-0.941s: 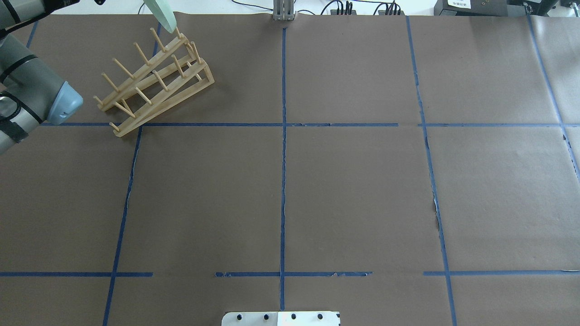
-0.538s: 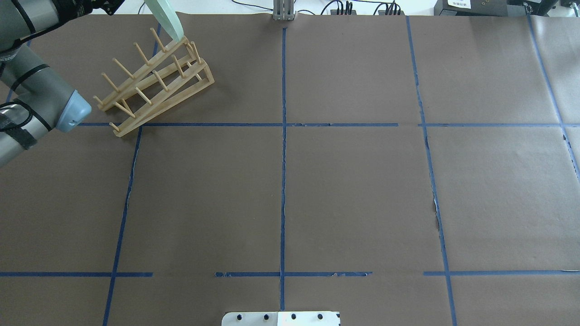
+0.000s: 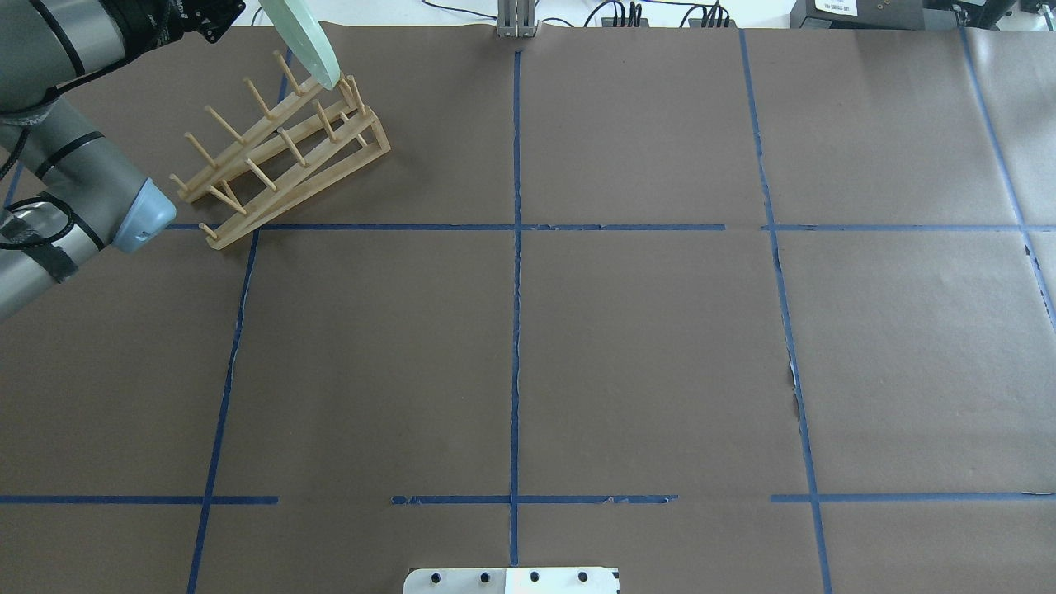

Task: Place plate on rack
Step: 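Lower the upright plate with the left gripper into the rack's peg slot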

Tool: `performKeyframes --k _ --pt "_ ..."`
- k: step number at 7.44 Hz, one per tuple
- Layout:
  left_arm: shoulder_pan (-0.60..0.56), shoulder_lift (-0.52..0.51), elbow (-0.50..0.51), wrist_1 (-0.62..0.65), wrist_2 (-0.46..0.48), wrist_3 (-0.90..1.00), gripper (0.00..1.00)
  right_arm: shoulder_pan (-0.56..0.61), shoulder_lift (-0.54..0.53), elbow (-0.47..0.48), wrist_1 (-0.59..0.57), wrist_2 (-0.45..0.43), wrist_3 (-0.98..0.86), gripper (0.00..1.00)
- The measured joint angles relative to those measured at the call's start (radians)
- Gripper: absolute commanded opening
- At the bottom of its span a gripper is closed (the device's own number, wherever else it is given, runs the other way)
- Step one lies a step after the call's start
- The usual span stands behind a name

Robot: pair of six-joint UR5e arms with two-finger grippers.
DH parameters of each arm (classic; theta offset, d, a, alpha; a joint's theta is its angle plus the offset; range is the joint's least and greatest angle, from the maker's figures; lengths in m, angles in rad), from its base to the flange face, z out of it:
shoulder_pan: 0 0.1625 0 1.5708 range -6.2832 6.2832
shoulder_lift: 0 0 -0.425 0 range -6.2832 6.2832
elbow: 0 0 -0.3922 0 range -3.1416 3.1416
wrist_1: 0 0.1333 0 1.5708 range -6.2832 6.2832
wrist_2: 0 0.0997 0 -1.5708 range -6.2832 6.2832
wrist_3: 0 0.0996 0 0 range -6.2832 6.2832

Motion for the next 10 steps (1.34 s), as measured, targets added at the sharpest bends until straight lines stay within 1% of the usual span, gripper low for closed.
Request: performKeyframes --k 6,7,8,10 --pt "0.042 -0.002 0.048 -0.001 0.041 0.002 0.0 -0.001 0.0 0.0 0.0 0.0 0.0 1.0" --pt "0.045 -0.002 0.053 0.0 0.043 0.01 0.05 0.0 0.0 0.0 0.0 0.0 0.0 1.0" --pt "0.046 -0.003 0.056 0.0 0.045 0.021 0.99 0.0 0.0 0.0 0.0 0.0 0.0 1.0" --pt "0.047 -0.003 0.065 0.0 0.045 0.031 1.0 0.0 0.0 0.0 0.0 0.0 0.0 1.0"
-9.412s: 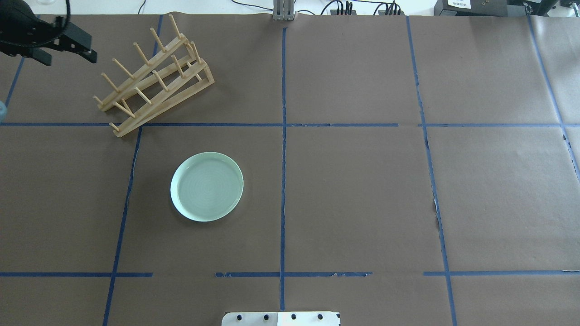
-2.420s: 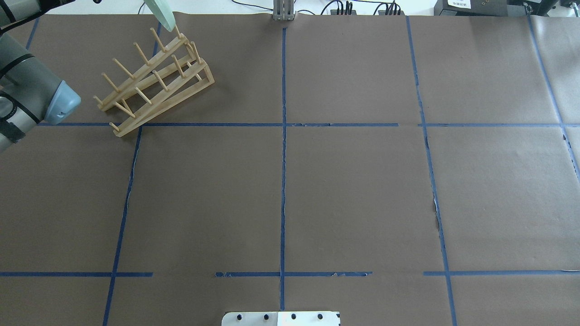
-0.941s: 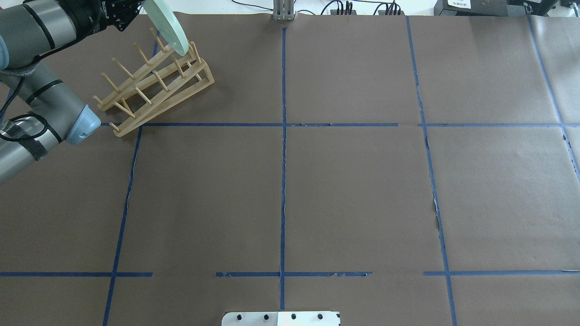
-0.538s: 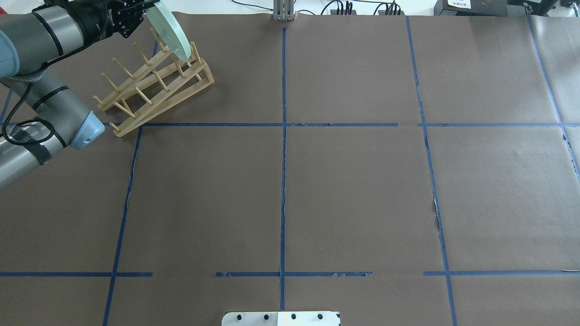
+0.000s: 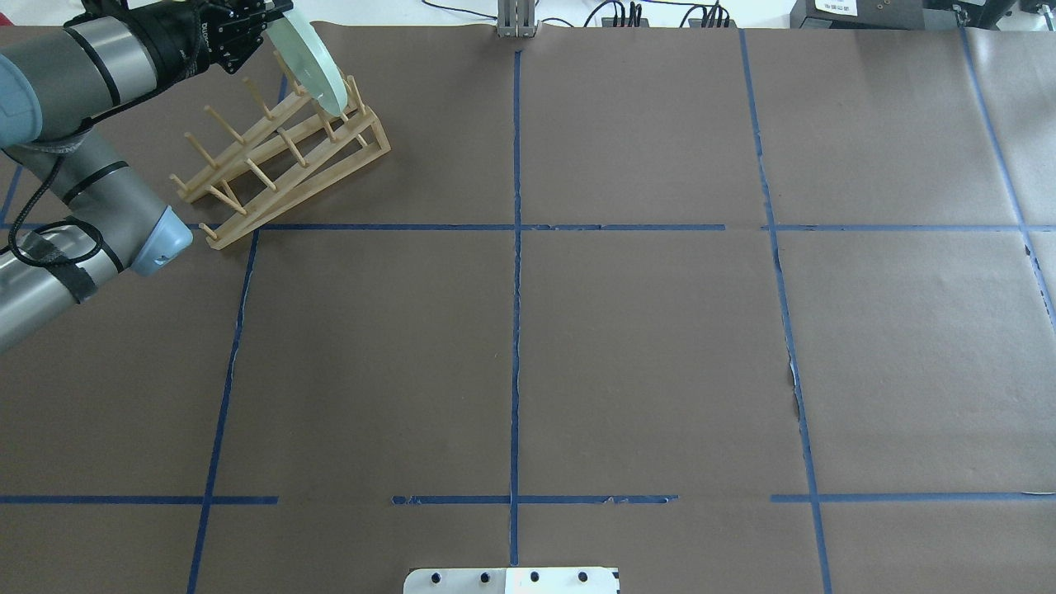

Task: Place plate on rack
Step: 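Lower the upright plate with the left gripper into the rack's peg slot, then open the left gripper and withdraw it away from the plate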

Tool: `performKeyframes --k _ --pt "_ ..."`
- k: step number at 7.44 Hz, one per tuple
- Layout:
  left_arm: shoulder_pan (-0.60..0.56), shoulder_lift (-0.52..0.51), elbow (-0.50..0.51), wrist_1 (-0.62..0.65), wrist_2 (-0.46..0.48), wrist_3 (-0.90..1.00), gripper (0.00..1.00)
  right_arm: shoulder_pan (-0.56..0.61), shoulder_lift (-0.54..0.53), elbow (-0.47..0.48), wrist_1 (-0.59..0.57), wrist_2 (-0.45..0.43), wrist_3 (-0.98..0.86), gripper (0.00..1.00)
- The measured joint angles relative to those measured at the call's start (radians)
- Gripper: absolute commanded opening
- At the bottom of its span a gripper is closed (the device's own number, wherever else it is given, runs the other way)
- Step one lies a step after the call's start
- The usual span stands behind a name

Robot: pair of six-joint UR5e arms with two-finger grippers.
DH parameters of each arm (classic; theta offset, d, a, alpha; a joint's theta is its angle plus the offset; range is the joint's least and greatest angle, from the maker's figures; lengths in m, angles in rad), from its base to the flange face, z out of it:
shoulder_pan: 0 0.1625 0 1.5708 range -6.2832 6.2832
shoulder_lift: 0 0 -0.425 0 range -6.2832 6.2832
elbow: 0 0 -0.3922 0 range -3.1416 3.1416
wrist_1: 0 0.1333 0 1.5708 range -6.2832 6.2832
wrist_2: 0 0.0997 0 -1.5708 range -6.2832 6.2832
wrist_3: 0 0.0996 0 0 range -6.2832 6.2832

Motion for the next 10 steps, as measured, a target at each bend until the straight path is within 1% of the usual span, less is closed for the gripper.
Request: performKeyframes --k 3,5,6,7,8,9,10 --pt "-0.001 0.002 0.003 0.007 0.004 0.045 1.0 0.0 0.0 0.0 0.0 0.0 0.0 1.0" --pt "-0.008 0.013 -0.01 0.032 -0.006 0.174 1.0 0.0 0.0 0.0 0.0 0.0 0.0 1.0" --pt "-0.023 0.026 -0.034 0.071 -0.038 0.235 1.0 0.0 0.0 0.0 0.0 0.0 0.0 1.0" --pt "-0.057 0.045 -0.072 0.137 -0.112 0.305 1.0 0.0 0.0 0.0 0.0 0.0 0.0 1.0" --pt "-0.102 0.073 -0.131 0.239 -0.211 0.406 1.0 0.0 0.0 0.0 0.0 0.0 0.0 1.0" --pt "-0.14 0.112 -0.203 0.351 -0.286 0.518 1.0 -0.001 0.0 0.0 0.0 0.0 0.0 1.0" --pt "-0.173 0.158 -0.275 0.455 -0.332 0.631 1.0 -0.001 0.0 0.0 0.0 0.0 0.0 1.0"
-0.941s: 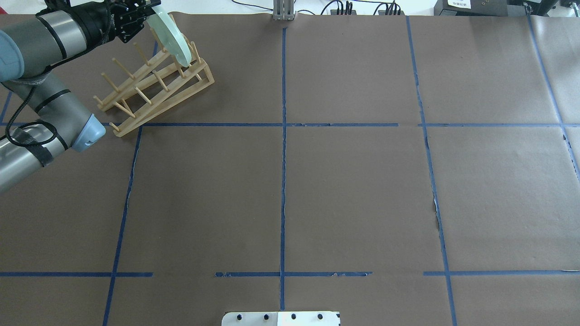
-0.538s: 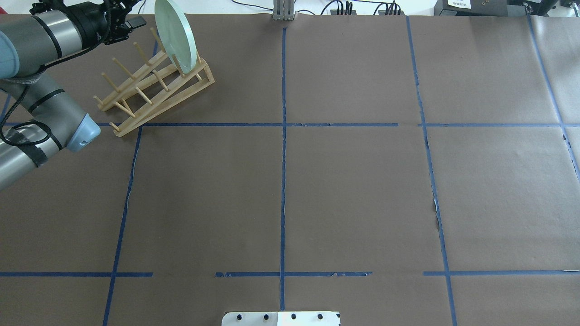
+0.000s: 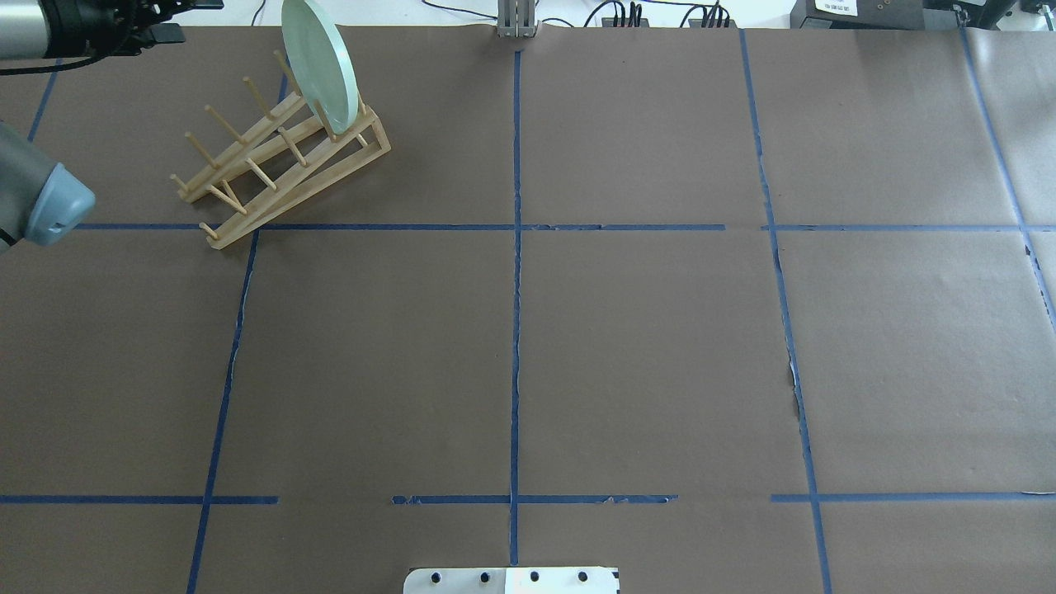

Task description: Place plate on rack

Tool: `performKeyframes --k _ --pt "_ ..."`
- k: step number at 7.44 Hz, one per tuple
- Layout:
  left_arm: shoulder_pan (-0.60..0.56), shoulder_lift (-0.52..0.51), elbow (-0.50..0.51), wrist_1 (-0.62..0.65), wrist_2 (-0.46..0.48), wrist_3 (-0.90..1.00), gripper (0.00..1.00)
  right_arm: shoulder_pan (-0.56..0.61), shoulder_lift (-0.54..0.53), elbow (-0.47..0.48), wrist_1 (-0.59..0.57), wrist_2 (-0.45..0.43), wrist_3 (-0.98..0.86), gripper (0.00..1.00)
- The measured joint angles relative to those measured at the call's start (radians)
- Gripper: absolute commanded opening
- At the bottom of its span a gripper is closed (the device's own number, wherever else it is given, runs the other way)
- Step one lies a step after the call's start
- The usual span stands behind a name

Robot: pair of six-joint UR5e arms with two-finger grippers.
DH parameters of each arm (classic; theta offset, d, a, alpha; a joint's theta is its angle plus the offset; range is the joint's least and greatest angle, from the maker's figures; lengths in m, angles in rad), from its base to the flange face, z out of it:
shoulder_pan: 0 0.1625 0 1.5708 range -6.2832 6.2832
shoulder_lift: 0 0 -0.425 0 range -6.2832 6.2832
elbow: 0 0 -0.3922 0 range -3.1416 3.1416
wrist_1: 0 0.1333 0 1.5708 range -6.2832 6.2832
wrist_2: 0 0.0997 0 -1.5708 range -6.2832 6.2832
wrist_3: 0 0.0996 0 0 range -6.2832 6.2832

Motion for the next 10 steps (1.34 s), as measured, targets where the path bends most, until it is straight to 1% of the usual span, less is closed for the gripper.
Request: performKeyframes --k 2,3,4,6,7,10 --pt "-0.077 0.07 -0.13 0.223 -0.069 0.254 1.0 0.001 0.0 0.0 0.0 0.0 0.0 1.0" --pt "-0.116 0.104 -0.201 0.356 -0.09 0.395 1.0 0.001 0.0 0.0 0.0 0.0 0.0 1.0" --pt "-0.151 0.127 -0.251 0.498 -0.116 0.547 1.0 0.001 0.0 0.0 0.0 0.0 0.0 1.0" --pt "-0.223 0.143 -0.274 0.809 -0.209 0.846 1.0 0.0 0.0 0.0 0.0 0.0 0.0 1.0" --pt "-0.247 0.159 -0.271 0.928 -0.24 0.953 1.0 0.0 0.0 0.0 0.0 0.0 -0.001 1.0" --pt "-0.297 0.233 -0.231 1.176 -0.262 1.19 1.0 0.0 0.0 0.0 0.0 0.0 -0.001 1.0"
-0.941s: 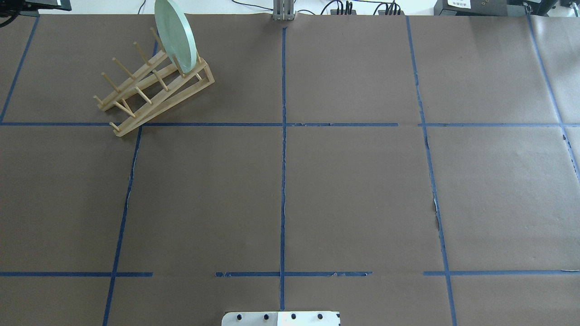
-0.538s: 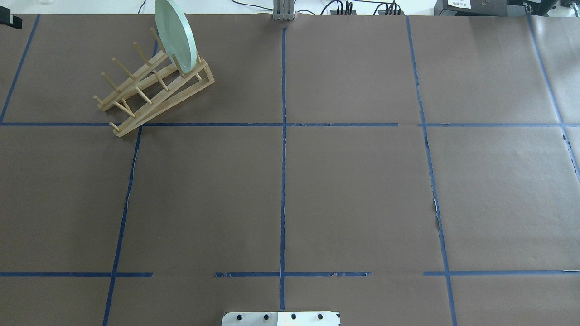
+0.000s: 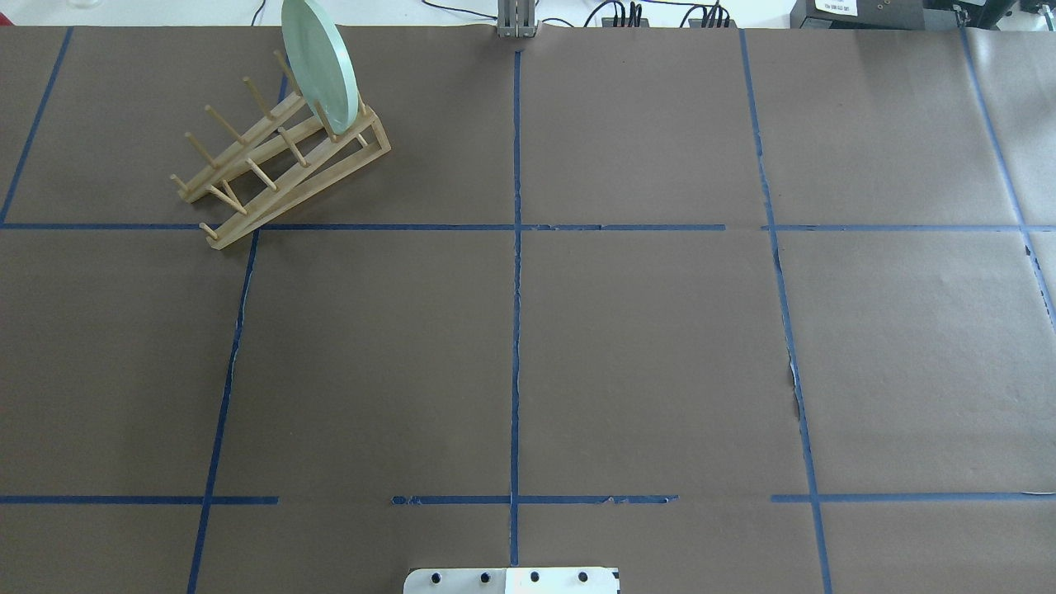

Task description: Place plate on rack

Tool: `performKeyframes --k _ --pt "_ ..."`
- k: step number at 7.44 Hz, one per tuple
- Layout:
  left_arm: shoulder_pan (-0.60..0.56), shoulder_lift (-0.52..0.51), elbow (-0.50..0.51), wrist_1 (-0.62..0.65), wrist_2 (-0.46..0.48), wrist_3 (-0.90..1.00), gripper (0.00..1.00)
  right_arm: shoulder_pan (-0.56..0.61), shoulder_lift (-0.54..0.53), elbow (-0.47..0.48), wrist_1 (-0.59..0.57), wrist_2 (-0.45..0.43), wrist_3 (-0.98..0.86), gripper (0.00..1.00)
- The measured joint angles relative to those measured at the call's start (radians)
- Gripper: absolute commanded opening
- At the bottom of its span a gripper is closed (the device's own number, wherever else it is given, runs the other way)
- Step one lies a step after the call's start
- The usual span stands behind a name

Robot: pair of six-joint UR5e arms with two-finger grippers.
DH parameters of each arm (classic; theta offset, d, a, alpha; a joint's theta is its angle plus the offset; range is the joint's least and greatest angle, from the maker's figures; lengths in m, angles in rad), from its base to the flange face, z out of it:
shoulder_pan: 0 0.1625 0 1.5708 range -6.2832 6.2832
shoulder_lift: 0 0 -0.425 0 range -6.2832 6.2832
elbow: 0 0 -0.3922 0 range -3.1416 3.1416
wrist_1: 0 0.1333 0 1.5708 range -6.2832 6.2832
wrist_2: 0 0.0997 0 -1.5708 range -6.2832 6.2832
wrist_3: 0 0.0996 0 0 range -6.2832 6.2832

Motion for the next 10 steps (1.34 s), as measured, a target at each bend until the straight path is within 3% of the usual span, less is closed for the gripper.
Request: performKeyframes --k 3,6,10 --pt "-0.053 0.07 0.058 0.053 -0.02 0.158 1.0 0.0 0.0 0.0 0.0 0.0 0.0 1.0" --pt "-0.085 0.173 0.074 -0.008 -0.119 0.181 1.0 0.0 0.0 0.0 0.0 0.0 0.001 1.0" --pt "-0.108 0.198 0.072 -0.029 -0.122 0.181 1.0 0.0 0.0 0.0 0.0 0.0 0.001 1.0"
